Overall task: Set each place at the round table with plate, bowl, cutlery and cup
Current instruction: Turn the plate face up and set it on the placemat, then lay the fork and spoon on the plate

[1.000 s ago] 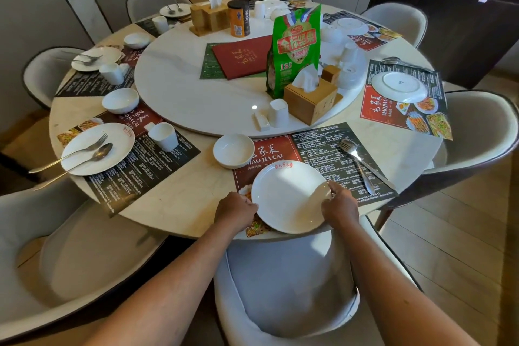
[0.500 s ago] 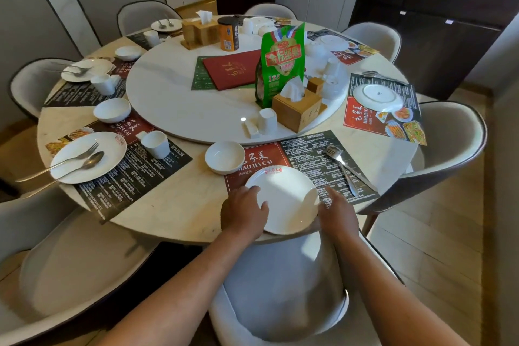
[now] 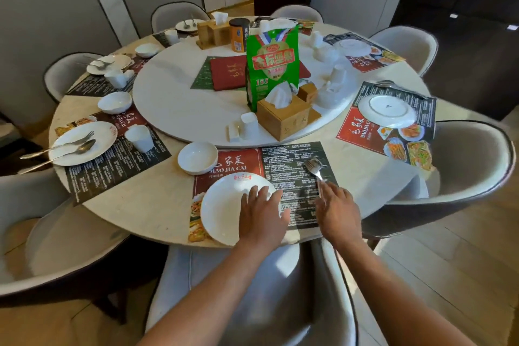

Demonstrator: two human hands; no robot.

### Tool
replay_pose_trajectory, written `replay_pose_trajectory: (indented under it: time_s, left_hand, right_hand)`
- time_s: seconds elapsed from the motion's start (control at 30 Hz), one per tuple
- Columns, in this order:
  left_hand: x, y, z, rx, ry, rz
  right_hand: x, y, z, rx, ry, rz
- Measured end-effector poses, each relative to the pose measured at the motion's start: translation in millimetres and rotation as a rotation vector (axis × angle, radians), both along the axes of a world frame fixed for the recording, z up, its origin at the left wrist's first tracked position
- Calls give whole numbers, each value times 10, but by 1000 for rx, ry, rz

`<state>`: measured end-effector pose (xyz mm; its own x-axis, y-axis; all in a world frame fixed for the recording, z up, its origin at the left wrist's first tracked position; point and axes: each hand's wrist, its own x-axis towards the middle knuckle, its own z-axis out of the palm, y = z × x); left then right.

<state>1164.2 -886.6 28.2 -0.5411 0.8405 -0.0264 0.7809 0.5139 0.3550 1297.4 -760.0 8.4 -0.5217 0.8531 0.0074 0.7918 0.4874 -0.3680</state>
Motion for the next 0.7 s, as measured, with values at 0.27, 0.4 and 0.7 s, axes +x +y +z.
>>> replay_pose_trajectory:
  time_s: [0.27,0.4,0.7]
  left_hand:
    - [328,305,63,128,71,57]
    - [356,431,76,181,124,47]
    - [659,781,19,20,155,29]
  right_hand:
    - [231,322,40,13,0,68]
    - [288,355,63,39,-30,80]
    - [503,696,-44,69,-116,130]
